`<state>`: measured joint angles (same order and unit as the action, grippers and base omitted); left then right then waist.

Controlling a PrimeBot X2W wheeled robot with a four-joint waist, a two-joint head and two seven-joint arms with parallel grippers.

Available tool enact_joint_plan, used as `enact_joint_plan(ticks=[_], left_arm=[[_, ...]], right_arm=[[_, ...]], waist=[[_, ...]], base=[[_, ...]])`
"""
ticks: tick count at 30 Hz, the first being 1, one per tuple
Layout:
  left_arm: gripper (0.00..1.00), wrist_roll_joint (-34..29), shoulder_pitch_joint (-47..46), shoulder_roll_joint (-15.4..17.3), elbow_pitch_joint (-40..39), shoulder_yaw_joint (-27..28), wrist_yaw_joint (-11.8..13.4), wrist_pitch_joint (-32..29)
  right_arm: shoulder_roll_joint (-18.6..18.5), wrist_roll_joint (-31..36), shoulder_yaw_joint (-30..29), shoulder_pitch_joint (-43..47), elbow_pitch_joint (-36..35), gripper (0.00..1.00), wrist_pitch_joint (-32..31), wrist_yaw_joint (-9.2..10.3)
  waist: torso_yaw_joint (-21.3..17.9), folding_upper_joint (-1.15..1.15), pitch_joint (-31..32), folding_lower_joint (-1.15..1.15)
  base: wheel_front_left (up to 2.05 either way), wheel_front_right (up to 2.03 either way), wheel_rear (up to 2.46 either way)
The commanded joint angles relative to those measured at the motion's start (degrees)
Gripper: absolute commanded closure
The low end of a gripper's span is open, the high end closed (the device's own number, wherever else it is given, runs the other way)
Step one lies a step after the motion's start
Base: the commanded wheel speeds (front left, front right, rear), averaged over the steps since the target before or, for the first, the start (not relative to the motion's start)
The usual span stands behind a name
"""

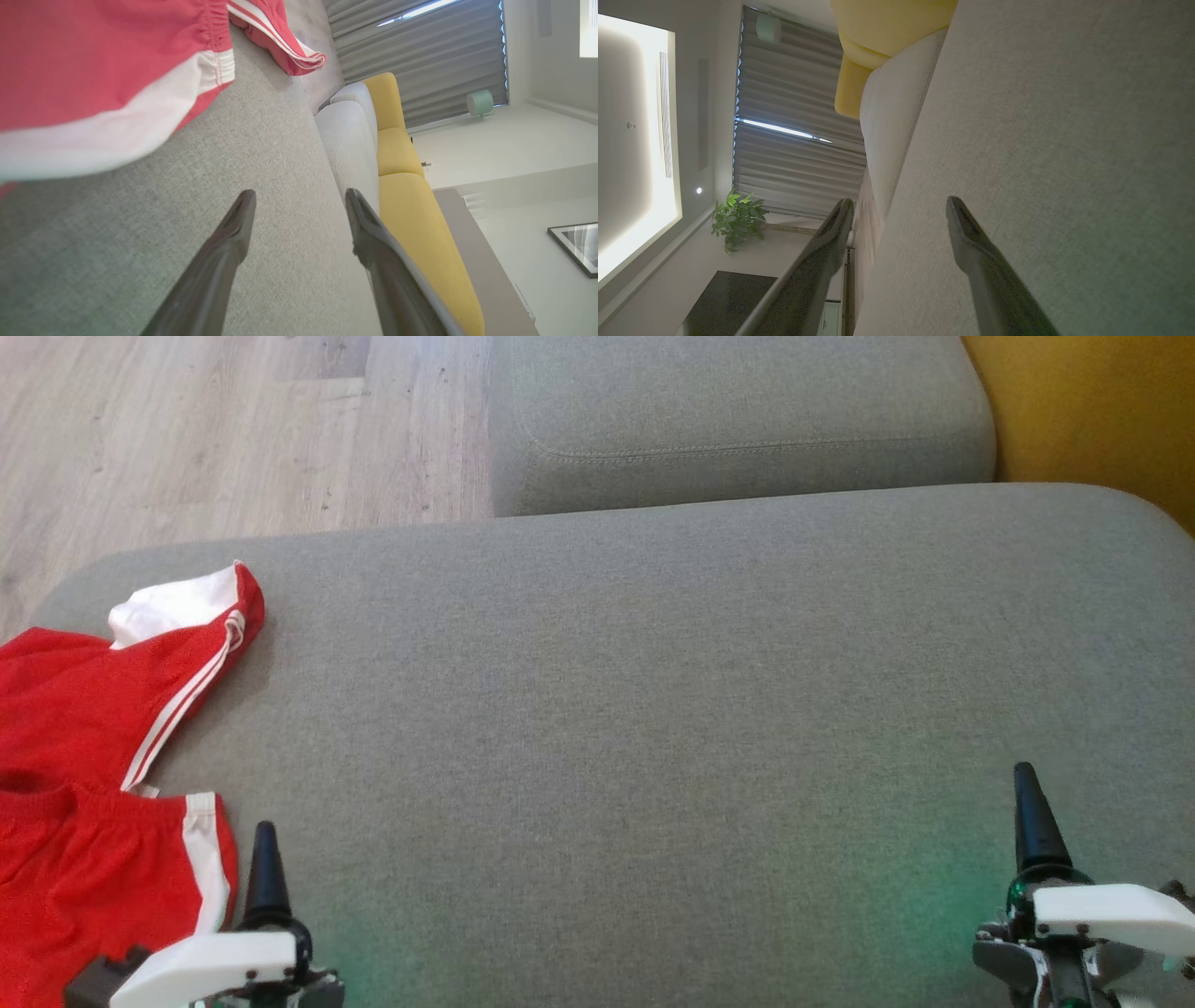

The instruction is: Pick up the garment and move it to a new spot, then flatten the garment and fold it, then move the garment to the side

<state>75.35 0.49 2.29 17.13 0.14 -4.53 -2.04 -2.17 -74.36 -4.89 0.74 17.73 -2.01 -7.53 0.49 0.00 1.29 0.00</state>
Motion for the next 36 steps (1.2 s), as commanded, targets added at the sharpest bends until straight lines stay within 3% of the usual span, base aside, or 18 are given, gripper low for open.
enact_joint_plan(ticks=[1,36], left_arm=[[0.00,-1.39,-1.43,0.31,-2.24,0.15,0.06,0.48],[0.00,-28.40,-0.05,0.52,-6.20,-5.31,4.42,6.41]], right_arm=[[-0.27,1.36,0.52,-1.47,-2.33,0.00,0.56,0.01],[-0.43,26.41,6.19,0.30,-6.61,0.00,6.45,0.02]], waist=[[0.02,0.00,0.03,0.00],[1.53,0.00,2.29,0.00]], base=[[0.00,0.00,0.00],[0.00,0.00,0.00]])
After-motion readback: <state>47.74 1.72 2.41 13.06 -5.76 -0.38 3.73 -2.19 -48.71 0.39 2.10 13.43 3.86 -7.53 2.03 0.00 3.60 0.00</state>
